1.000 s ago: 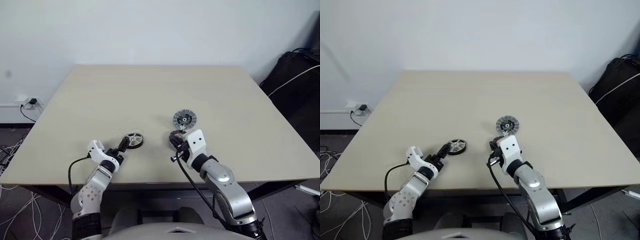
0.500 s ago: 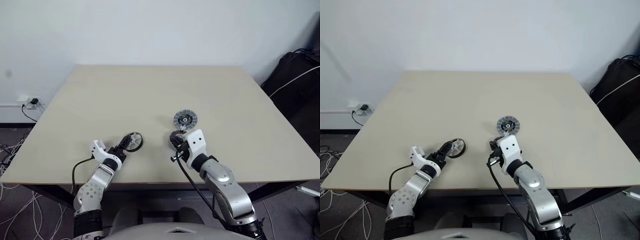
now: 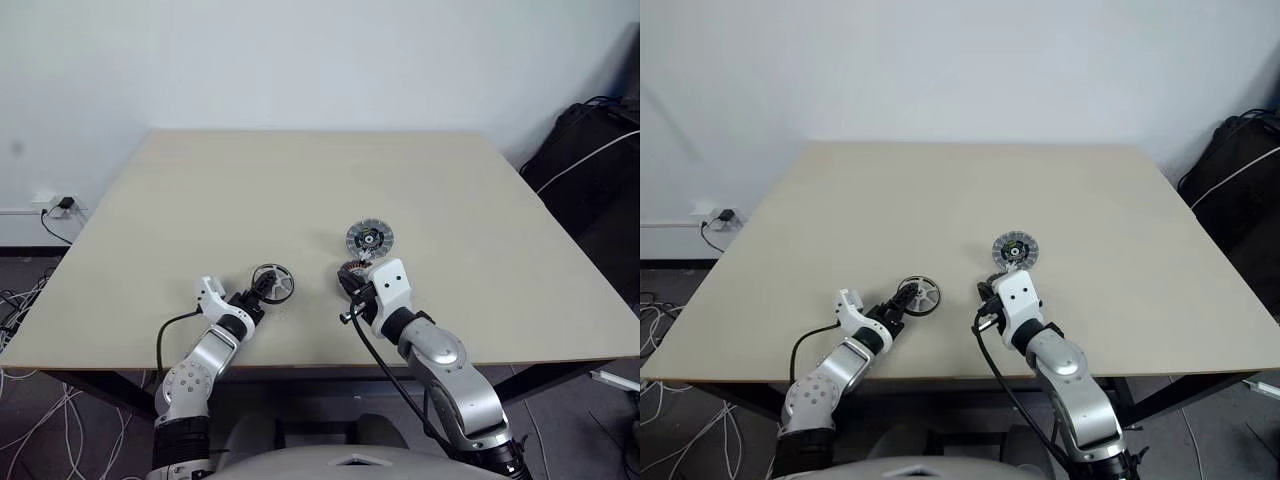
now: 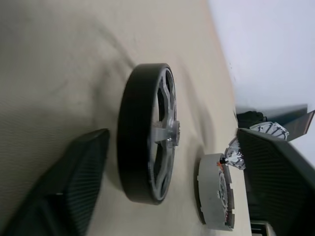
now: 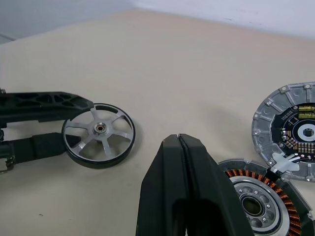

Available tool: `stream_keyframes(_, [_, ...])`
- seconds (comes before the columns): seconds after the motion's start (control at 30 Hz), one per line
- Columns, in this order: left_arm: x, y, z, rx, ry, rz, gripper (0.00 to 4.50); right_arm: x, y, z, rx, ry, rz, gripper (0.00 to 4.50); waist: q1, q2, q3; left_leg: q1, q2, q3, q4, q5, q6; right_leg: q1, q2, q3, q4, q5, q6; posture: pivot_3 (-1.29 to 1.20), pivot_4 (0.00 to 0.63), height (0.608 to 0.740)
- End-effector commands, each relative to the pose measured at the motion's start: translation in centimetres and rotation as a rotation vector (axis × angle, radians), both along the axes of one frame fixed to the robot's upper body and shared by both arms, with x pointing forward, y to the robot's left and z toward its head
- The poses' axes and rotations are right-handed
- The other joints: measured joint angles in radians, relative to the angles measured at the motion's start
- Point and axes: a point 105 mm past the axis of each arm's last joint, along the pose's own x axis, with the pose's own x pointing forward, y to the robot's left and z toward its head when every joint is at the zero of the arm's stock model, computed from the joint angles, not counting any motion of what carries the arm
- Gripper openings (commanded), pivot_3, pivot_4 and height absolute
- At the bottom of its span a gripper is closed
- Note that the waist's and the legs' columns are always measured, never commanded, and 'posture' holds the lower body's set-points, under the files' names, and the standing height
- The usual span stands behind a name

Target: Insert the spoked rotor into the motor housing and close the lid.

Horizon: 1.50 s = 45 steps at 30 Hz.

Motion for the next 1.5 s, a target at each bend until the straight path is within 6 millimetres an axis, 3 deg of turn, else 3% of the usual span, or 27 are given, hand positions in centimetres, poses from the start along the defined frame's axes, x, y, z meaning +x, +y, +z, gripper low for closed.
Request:
stream_keyframes(0.03, [0.3,-3.0,1.1,-0.123,-0.025,-0.008,3.24,0.3,0.0,1.0,0.004,-0.036,-0.003,0.00,0.000,0.000,0.000,0.000,0.000,0.000,0.000,0.000,0.000,0.000,0.000,0.000,0.000,0.000,0.000,0.00,0.000,0.740])
stream_keyframes(0.3, [0.2,-2.5,0.6,-0.105,-0.003,0.012,0.57,0.3,0.1,0.8,-0.002,-0.031,-0.001,0.00,0.000,0.000,0.000,0.000,0.000,0.000,0.000,0.000,0.000,0.000,0.000,0.000,0.000,0.000,0.000,0.00,0.000,0.740])
stream_keyframes(0.33, [0.1,-2.5,0.6,-0.105,-0.002,0.015,0.41,0.3,0.1,0.8,-0.004,-0.032,-0.001,0.00,0.000,0.000,0.000,0.000,0.000,0.000,0.000,0.000,0.000,0.000,0.000,0.000,0.000,0.000,0.000,0.00,0.000,0.740])
stream_keyframes(0.6, [0.3,-2.4,2.3,-0.133,-0.117,0.018,0.41,-0.2,-0.5,1.5,0.058,-0.035,0.003,0.00,0.000,-0.001,0.000,0.000,0.000,0.000,0.000,0.000,0.000,-0.001,0.000,0.000,0.000,0.000,0.000,0.00,0.000,0.740])
stream_keyframes(0.87, [0.7,-5.1,5.4,-0.198,-0.284,-0.122,0.41,-0.9,-2.9,1.0,0.123,-0.033,-0.071,0.00,-0.001,-0.001,0.001,-0.001,0.000,0.000,-0.001,0.000,0.000,-0.001,-0.001,0.000,-0.001,0.000,0.000,0.00,0.000,0.740])
stream_keyframes(1.0, [1.0,-6.7,6.4,-0.228,-0.328,-0.207,0.41,-0.9,-4.8,0.0,0.117,-0.045,-0.189,0.00,-0.001,0.000,0.001,-0.001,0.000,0.000,-0.001,0.000,0.000,-0.001,0.000,0.000,-0.001,0.000,0.001,0.00,0.000,0.740])
stream_keyframes(1.2, [1.5,-9.0,6.3,-0.246,-0.319,-0.306,0.41,-1.5,-7.0,-2.4,0.073,-0.065,-0.320,0.00,-0.001,0.000,0.001,-0.001,0.000,0.000,-0.001,0.000,0.000,-0.001,0.000,0.000,-0.001,0.000,0.001,0.00,0.000,0.740])
stream_keyframes(1.5, [1.4,-12.4,6.1,-0.267,-0.314,-0.439,0.41,-2.7,-8.5,-5.3,0.037,-0.022,-0.393,0.00,-0.001,0.000,0.001,-0.001,0.000,0.000,-0.001,0.000,0.000,-0.001,0.000,0.001,-0.001,0.000,0.001,0.00,0.000,0.740])
